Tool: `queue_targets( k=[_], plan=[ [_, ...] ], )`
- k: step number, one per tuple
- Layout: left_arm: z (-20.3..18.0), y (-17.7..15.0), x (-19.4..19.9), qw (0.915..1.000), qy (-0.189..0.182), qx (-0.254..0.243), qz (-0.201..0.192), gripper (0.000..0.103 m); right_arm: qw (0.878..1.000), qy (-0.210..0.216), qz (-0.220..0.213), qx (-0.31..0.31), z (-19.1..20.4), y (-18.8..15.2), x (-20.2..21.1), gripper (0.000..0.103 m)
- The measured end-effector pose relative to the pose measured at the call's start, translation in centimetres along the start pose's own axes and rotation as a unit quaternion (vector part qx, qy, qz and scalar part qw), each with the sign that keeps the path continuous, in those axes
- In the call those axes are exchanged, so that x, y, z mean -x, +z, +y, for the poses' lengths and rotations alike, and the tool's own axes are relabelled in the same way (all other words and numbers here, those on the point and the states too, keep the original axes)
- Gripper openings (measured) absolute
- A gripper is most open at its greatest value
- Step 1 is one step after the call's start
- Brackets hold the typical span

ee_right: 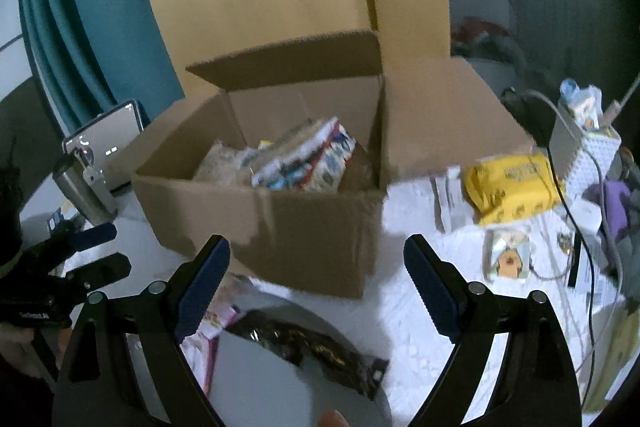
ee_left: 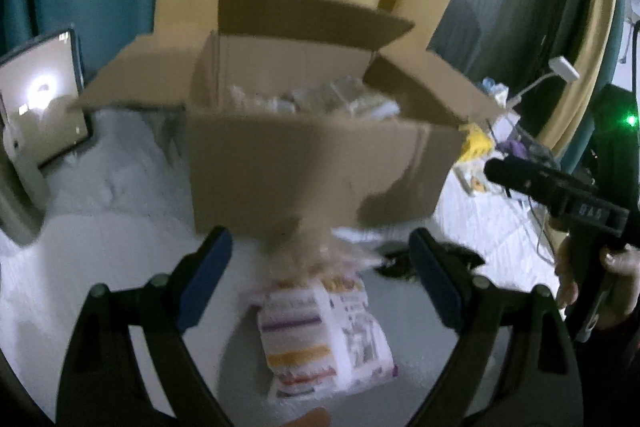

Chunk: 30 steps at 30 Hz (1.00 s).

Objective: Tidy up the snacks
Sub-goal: 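Withdraw both grippers from the box toward the remaining packets on the table, then grasp the white-purple chip bag with the left gripper while the right grasps the dark foil packet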

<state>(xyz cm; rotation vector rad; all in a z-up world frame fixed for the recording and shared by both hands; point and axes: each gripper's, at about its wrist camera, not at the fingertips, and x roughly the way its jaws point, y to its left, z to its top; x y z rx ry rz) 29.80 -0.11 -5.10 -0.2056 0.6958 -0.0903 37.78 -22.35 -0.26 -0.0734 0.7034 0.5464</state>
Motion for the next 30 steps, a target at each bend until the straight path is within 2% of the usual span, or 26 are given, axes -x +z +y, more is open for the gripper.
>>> queue_targets(
  k=[11,19,24,30],
  plan=[
    [-1.1,-4.7,-2.4,0.9981,0.018,0.019,0.056,0.091,0.999,0.013,0.05,0.004,-2.0,-4.6,-1.6,0.091],
    [-1.6,-6.0,-3.3,0.996,0.051,0.017,0.071,0.091,0.996,0.04,0.078,0.012,-1.9,-6.8,-3.1,0.091],
    [-2.0,-7.1,-4.9,0.993,0.058,0.018,0.101,0.091,0.994,0.042,0.098,0.03,-1.4,-7.6,-4.4,0.091],
    [-2.8,-7.4,-5.2,0.9922,0.083,-0.001,0.092,0.091,0.992,0.031,0.116,0.041,-1.2,-8.8,-6.1,0.091]
  ],
)
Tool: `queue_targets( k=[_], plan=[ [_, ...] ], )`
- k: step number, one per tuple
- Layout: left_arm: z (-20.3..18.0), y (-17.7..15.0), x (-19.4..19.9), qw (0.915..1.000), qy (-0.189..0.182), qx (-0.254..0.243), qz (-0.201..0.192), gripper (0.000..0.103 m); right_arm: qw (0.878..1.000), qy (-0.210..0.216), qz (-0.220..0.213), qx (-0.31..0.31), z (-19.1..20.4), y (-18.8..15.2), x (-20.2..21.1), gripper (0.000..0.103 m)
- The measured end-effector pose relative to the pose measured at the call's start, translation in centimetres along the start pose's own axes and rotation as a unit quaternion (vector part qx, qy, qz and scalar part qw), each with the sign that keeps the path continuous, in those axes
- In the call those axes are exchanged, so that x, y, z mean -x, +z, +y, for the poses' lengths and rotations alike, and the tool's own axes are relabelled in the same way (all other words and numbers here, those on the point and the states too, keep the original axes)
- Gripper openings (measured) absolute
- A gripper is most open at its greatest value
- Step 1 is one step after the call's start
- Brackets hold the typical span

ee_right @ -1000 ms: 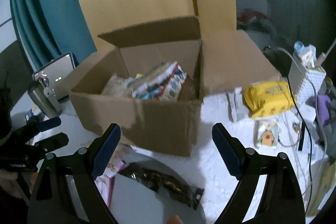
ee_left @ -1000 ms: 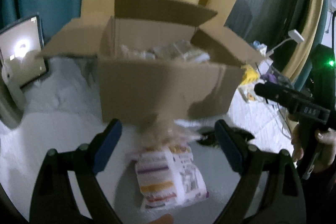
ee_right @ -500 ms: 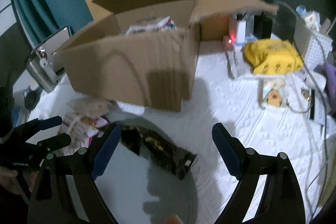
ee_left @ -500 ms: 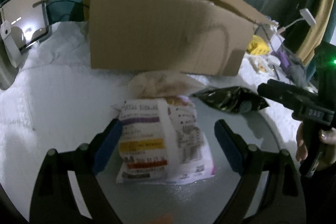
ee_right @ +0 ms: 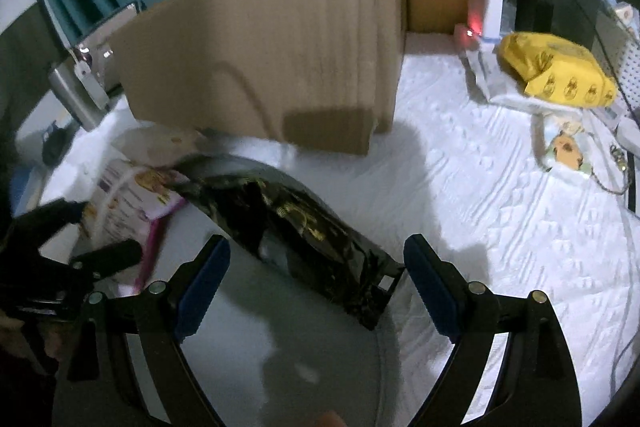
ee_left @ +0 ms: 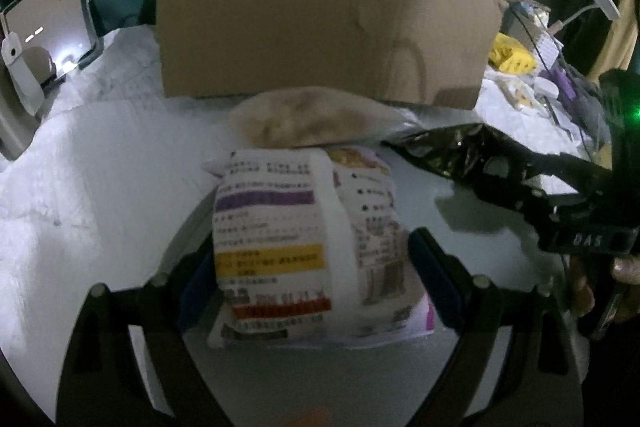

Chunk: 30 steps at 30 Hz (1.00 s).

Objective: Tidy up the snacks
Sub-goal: 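Grasp the white-purple chip bag with the left gripper while the right grasps the dark foil packet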

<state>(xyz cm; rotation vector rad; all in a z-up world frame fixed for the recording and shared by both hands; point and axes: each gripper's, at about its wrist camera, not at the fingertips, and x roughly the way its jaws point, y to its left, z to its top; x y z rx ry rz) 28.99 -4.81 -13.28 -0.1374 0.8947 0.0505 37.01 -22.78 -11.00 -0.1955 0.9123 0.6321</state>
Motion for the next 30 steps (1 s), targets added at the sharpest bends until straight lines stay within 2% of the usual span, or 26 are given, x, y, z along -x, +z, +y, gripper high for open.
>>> queue_targets(
  k=[6,10,12,13,20,25,30],
  plan=[
    [-0.6,0.1,-0.3,0.9995,0.018,-0.026,0.001,0.091,1.0,0.006,-0.009,0.003,0.0,0.1,0.4,0.09],
    [-0.8,0.1,-0.3,0.9994,0.011,-0.032,0.001,0.089,1.0,0.012,-0.014,-0.003,-0.6,0.1,0.9,0.078],
    [-1.0,0.1,0.1,0.9993,0.005,-0.036,-0.005,0.08,1.0,0.017,-0.014,0.0,-0.4,0.2,0.9,0.073],
    [-1.1,0.0,0.3,0.9993,0.004,-0.036,-0.009,0.075,1.0,0.021,-0.014,0.002,-0.5,0.1,1.0,0.066],
    [-1.0,0.1,1.6,0.9989,-0.005,-0.039,-0.026,0.054,1.0,0.018,-0.016,-0.007,-0.7,0.3,1.6,0.057],
    [-1.1,-0.2,2.3,0.9984,-0.016,-0.043,-0.035,0.047,0.999,0.016,-0.029,-0.01,-0.7,0.5,2.6,0.053],
    [-1.2,-0.5,3.3,0.9972,-0.03,-0.051,-0.046,0.044,0.999,0.01,-0.039,-0.008,-0.6,0.3,4.0,0.052]
  ],
)
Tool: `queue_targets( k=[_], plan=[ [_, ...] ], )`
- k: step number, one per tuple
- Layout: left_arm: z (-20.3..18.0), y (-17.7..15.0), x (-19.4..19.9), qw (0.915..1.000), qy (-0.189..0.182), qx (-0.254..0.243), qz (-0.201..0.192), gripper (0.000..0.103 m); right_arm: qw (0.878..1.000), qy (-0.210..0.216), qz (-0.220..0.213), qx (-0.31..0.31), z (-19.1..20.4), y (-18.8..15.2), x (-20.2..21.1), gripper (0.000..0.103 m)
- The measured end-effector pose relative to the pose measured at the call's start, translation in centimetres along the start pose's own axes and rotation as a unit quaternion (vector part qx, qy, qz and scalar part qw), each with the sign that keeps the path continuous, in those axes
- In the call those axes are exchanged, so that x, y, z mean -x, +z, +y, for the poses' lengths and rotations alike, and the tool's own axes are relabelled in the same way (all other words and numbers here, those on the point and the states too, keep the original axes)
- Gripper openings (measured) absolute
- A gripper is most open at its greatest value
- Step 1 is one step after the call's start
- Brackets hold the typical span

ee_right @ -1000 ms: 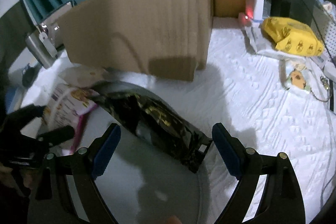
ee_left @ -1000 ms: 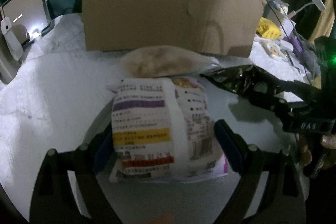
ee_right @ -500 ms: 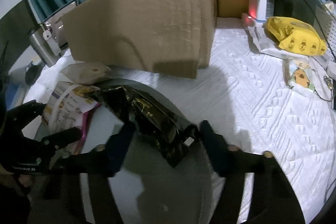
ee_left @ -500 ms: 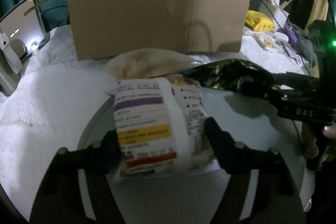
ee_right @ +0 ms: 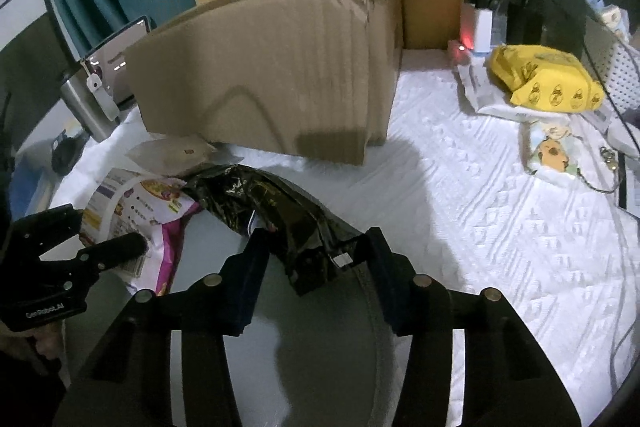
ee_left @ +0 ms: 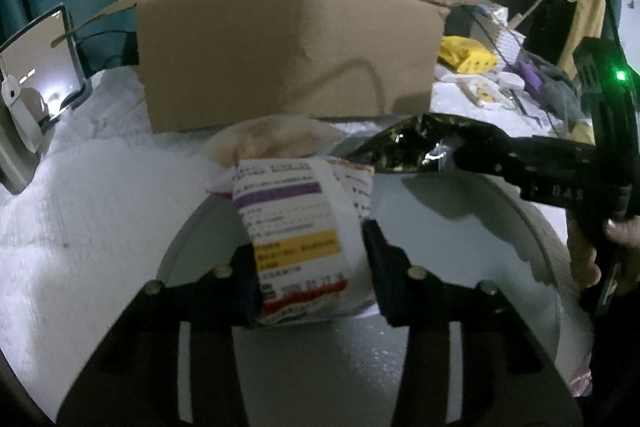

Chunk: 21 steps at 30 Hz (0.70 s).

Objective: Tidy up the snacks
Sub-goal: 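Grasp the white-purple chip bag with the left gripper while the right grasps the dark foil packet, then carry the chip bag and foil packet up and over to the box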

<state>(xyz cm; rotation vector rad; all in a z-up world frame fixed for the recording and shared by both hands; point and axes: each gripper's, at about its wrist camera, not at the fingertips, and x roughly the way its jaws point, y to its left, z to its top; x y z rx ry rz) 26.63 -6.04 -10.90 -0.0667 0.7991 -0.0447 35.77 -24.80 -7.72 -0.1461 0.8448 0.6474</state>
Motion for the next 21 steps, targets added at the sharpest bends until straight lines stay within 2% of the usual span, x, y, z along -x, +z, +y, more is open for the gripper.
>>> queue_targets(
  k=[21],
  plan=[
    [-0.1,1.0,6.1,0.9973,-0.034,-0.01,-0.065,0.044,0.998,-0.023,-0.049,0.018,2.0,1.2,5.6,0.047]
  ],
)
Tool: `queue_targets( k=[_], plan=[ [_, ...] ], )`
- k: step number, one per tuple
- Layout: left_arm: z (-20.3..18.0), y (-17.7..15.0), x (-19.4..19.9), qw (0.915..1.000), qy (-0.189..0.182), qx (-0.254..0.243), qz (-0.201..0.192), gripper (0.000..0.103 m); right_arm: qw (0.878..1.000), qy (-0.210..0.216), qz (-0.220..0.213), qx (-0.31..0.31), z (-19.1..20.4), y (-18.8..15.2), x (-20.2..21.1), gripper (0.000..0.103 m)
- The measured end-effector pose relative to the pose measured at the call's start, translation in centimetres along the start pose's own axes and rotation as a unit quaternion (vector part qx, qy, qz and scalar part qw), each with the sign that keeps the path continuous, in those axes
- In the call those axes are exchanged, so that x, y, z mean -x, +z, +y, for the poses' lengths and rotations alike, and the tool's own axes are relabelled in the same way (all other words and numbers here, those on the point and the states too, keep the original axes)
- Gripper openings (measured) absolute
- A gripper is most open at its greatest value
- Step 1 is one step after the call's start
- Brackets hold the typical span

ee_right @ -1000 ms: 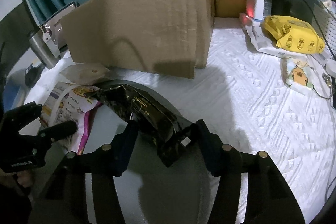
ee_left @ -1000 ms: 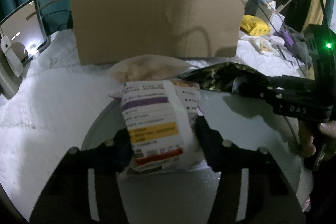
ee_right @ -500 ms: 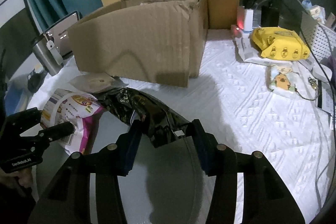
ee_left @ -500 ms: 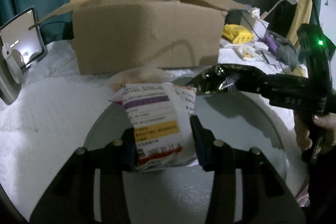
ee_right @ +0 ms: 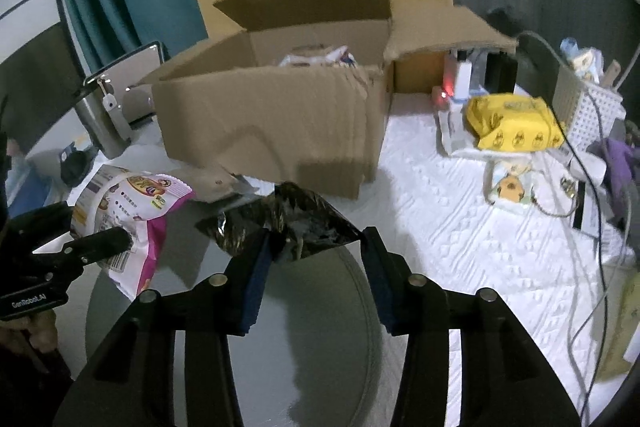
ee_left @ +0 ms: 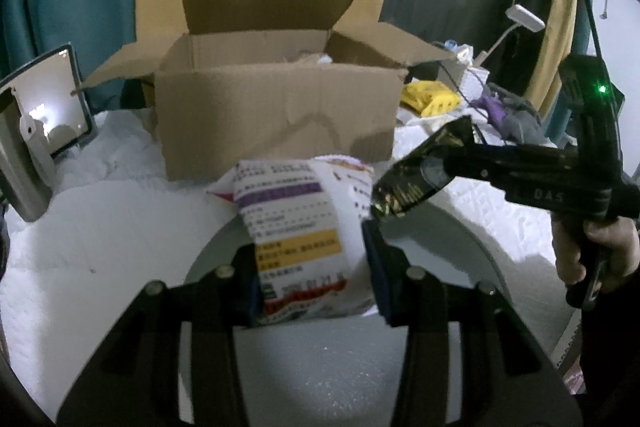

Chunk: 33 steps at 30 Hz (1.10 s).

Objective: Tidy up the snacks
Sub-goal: 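Carry the chip bag and foil packet up and over to the box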

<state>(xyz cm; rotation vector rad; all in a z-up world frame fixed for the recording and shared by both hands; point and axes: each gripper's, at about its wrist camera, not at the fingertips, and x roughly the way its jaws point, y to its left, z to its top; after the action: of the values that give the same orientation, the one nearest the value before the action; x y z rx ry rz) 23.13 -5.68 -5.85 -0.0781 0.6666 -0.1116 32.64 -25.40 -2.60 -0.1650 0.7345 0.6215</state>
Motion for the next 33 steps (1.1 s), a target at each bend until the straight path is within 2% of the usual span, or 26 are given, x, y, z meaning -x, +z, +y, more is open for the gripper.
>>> queue_targets(
  k=[11,33],
  plan=[
    [1.1,1.4,1.8,0.9997,0.002,0.002,-0.025,0.044,1.0,-0.007,-0.025,0.011,1.2,1.5,2.0,0.04],
    [4.7,5.6,3.9,0.9969,0.022,0.002,-0.076,0.044,0.996,-0.019,-0.078,0.038,2.7,7.5,3.6,0.039]
  ],
)
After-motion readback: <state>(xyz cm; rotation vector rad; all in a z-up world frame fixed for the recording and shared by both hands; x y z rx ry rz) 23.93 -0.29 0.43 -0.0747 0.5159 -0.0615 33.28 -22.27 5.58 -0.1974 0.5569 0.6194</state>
